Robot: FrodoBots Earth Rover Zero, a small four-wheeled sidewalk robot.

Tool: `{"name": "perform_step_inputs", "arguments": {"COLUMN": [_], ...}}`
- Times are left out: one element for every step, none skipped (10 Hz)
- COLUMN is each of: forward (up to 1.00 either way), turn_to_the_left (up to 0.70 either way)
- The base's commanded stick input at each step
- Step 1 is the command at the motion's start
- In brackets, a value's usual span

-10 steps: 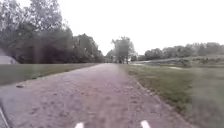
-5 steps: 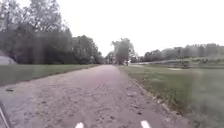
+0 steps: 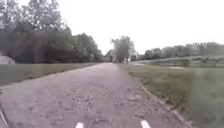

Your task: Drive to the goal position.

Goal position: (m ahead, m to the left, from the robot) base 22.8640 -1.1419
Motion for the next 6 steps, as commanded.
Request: {"name": "perform_step_inputs", "arguments": {"forward": [0.7, 0.7, 0.7, 0.7, 0.7, 0.7], "turn_to_the_left": [0.0, 0.0, 0.0, 0.0, 0.0, 0.0]}}
